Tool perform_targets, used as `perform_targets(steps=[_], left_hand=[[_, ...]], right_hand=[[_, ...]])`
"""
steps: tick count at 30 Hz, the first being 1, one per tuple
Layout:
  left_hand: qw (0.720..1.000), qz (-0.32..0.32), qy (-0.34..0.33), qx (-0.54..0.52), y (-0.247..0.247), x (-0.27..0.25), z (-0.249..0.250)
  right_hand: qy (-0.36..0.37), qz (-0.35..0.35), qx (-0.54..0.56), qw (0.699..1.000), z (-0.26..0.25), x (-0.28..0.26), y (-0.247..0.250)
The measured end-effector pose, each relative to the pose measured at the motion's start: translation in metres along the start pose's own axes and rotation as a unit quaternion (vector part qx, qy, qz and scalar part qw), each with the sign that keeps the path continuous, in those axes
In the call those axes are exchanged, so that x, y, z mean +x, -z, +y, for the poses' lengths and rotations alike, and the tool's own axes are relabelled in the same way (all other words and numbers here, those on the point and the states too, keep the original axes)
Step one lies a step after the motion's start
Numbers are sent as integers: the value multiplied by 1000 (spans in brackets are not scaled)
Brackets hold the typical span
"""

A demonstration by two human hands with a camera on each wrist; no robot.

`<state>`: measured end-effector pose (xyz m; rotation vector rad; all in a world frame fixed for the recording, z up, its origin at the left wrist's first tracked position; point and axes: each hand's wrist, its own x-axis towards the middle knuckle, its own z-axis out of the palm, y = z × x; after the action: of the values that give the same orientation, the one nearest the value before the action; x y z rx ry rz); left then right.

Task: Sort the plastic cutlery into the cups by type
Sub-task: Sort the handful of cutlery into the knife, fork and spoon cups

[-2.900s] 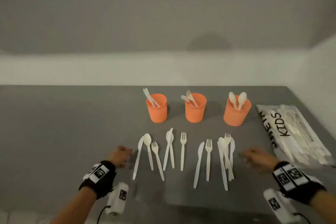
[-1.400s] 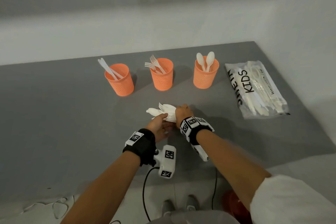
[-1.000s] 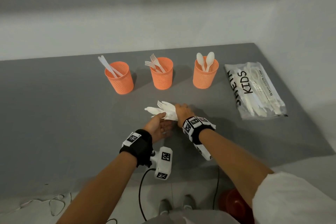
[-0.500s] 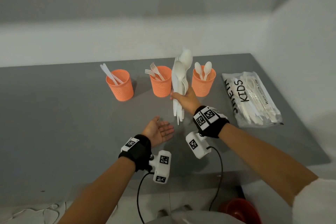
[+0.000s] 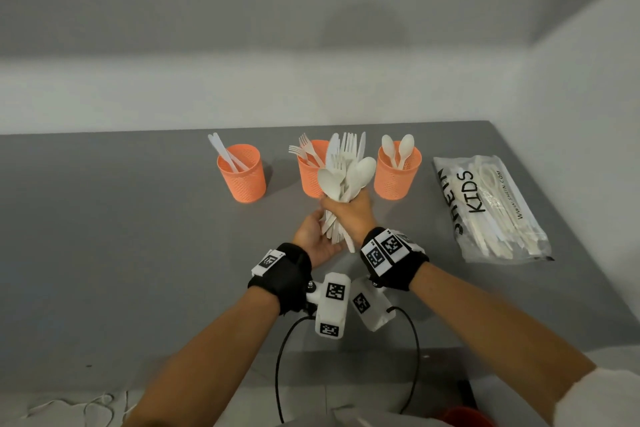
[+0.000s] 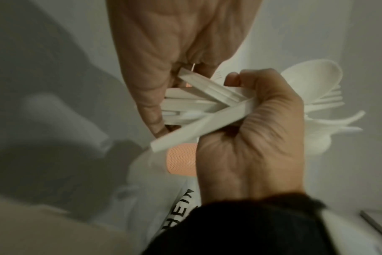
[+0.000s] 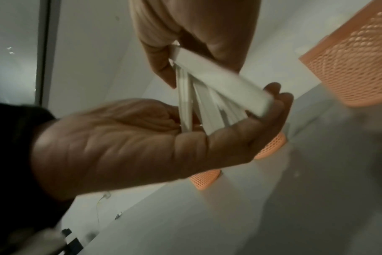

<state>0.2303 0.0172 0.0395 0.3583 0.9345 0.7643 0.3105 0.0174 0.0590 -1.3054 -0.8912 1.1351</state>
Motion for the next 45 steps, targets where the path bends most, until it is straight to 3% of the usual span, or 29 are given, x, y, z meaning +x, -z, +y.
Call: perform_targets(steps=[7, 12, 19, 26, 36, 41, 43, 45], left_hand=[[997, -15, -8, 78, -10, -2, -11], [992, -66, 17, 105, -6, -9, -13], [997, -27, 52, -46, -13, -5, -25], [997, 17, 20, -72, -7, 5, -24], [997, -11, 11, -73, -9, 10, -2], [999, -37, -2, 15, -9, 13, 20], [993, -46, 7, 106, -3, 12, 28], [970, -28, 14, 240, 6, 12, 38]], right_hand=[[-46, 26, 39, 998, 1, 9, 9], [-63, 1, 18, 998, -1, 23, 27], [-39, 26, 19, 999, 6, 22, 34], [-20, 17, 35, 999, 3, 22, 36], [-48, 35, 59, 996, 4, 37, 16], [-55, 18, -4, 998, 11, 42, -1], [-76, 12, 17, 997, 14, 48, -5], [-103, -16, 74, 992, 19, 54, -6]])
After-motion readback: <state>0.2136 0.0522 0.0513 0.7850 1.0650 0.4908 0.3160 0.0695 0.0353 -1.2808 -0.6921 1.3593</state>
